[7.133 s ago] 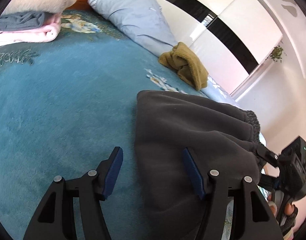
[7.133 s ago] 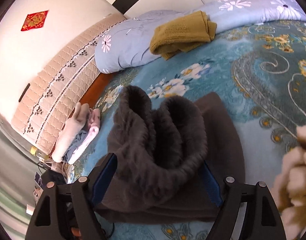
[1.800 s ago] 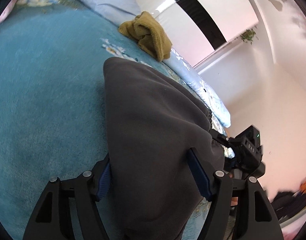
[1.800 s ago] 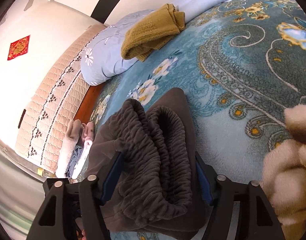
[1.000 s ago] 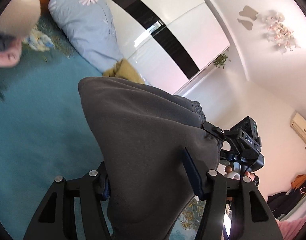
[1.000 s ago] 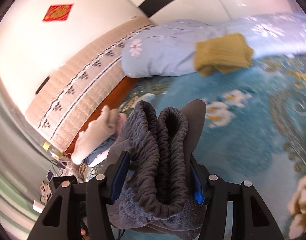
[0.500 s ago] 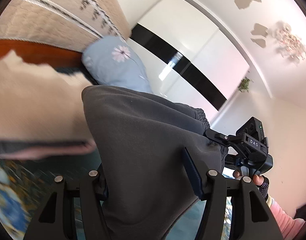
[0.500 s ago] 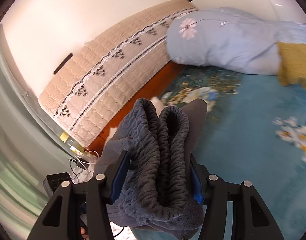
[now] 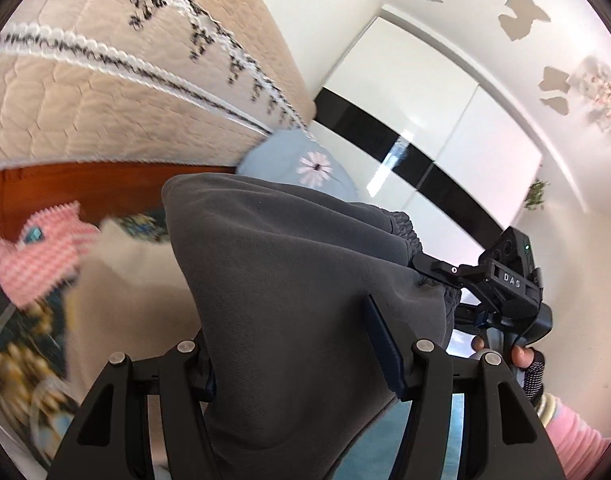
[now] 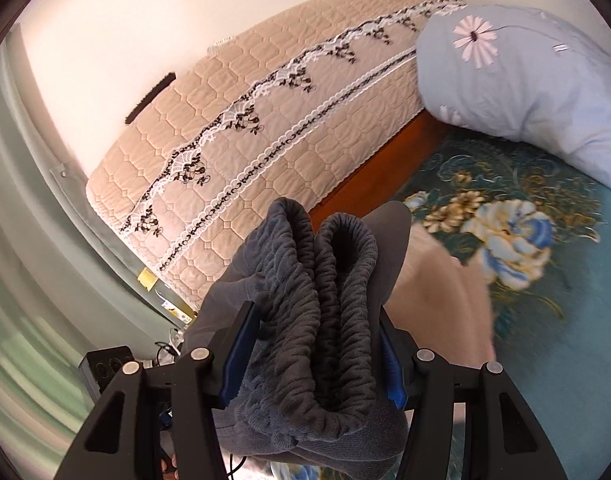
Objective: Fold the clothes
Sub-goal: 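Lift the folded sweatpants with both grippers and carry them toward the headboard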
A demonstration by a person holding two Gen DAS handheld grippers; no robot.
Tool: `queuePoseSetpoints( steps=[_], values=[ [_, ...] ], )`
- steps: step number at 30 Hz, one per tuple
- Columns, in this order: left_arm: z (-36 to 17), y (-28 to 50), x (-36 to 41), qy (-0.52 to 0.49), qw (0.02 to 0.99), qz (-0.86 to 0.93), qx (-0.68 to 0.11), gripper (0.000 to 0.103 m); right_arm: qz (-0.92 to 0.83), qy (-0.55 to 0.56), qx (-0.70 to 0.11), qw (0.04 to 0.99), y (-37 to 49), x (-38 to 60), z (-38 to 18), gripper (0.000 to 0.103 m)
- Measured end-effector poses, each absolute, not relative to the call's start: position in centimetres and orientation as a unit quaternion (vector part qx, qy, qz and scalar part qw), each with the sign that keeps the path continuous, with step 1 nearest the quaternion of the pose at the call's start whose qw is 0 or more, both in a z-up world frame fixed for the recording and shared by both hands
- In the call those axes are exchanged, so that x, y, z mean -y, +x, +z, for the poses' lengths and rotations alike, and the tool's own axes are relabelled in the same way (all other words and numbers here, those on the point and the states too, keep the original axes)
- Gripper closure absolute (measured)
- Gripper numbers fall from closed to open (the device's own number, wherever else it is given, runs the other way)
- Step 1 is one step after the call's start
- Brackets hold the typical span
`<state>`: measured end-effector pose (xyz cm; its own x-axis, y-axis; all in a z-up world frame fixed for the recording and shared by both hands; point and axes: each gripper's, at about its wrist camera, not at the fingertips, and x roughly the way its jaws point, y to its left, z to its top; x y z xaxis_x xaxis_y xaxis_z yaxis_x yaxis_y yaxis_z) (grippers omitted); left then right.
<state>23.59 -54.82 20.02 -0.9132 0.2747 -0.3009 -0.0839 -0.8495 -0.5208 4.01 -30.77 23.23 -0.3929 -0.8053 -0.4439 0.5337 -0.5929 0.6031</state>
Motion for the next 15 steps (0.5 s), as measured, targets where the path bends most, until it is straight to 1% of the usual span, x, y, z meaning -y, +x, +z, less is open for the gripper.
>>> queuePoseSetpoints(
  steps=[6,11,15],
  values=[
    [18.7,21.4,56.8,-0.203,0.074,0.941,0.259,0.042,-0.803,0.379,0.191,0.418,0.4,34.2,21.4,0.044],
    [13.9,19.8,57.5,-0.241,0.051,0.926,0.287,0.042,-0.791,0.426,0.205,0.389,-2.4,34.5,15.7,0.044],
    [12.3,20.2,58.1,-0.230,0.069,0.917,0.318,0.042,-0.774,0.433,0.249,0.390,-3.8,33.5,12.7,0.042]
  ],
)
